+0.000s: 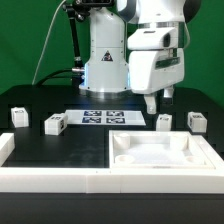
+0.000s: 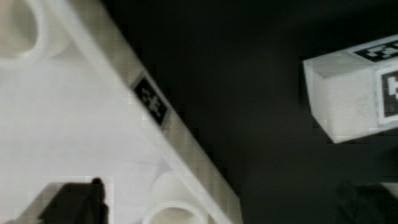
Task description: Assemble one leg
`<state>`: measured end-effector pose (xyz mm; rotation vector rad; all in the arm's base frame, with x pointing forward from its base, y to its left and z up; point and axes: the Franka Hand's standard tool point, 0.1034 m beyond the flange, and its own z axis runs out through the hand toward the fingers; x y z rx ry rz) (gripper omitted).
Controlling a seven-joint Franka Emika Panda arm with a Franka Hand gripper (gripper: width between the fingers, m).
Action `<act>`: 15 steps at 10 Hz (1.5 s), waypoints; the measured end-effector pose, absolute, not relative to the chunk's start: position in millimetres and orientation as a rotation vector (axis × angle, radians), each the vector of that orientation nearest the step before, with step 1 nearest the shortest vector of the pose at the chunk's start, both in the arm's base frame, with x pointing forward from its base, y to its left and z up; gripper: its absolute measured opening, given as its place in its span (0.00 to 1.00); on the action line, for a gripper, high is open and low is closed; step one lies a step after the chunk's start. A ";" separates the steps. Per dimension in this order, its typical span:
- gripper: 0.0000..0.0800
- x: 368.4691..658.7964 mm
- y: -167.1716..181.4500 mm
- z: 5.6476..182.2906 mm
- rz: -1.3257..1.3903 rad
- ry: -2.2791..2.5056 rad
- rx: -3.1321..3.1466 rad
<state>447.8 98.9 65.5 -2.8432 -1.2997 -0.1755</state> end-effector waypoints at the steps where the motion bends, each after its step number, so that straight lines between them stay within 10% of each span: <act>1: 0.81 437.9 107.8 62.1 -0.172 -1.041 -2.928; 12: 0.81 405.9 172.3 50.0 -0.048 -0.051 -3.038; 15: 0.81 392.7 189.5 52.4 0.374 -0.092 -3.047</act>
Offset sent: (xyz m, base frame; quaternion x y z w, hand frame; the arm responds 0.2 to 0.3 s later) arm -0.0225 0.0444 -0.0077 0.0029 0.0064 0.3087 0.9511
